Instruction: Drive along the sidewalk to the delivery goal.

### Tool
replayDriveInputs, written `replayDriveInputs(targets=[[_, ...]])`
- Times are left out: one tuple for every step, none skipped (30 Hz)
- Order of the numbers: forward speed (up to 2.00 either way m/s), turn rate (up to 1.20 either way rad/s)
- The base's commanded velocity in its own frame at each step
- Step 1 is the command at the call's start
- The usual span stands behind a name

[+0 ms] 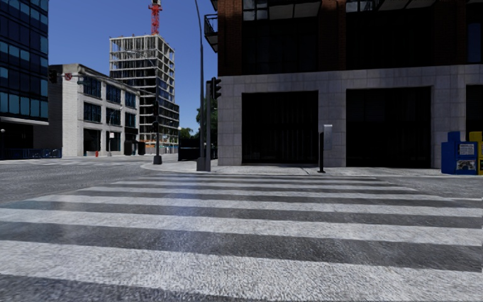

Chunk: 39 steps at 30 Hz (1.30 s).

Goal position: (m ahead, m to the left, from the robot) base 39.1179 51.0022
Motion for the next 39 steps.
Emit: replayDriveInputs(targets=[[2.0, 0.0], [2.0, 0.0], [2.0, 0.0], [2.0, 0.0], [2.0, 0.0], [2.0, 0.0], [2.0, 0.0], [2.0, 0.0], [2.0, 0.0], [2.0, 0.0], [2.0, 0.0], [2.0, 0.0], [2.0, -0.09], [2.0, -0.14], [2.0, -0.15], [2.0, -0.15], [2.0, -0.15], [2.0, -0.15], [2.0, -0.15], [2.0, -0.15], [2.0, -0.15], [2.0, -0.15], [2.0, -0.15], [2.0, -0.15], [2.0, -0.15], [2.0, -0.15], [2.0, -0.15], [2.0, -0.15], [2.0, -0.15], [2.0, -0.04], [2.0, 0.0], [2.0, 0.0], [2.0, 0.0], [2.0, 0.0], [2.0, 0.0], [2.0, 0.0], [2.0, 0.0], [2.0, 0.0], [2.0, 0.0]])
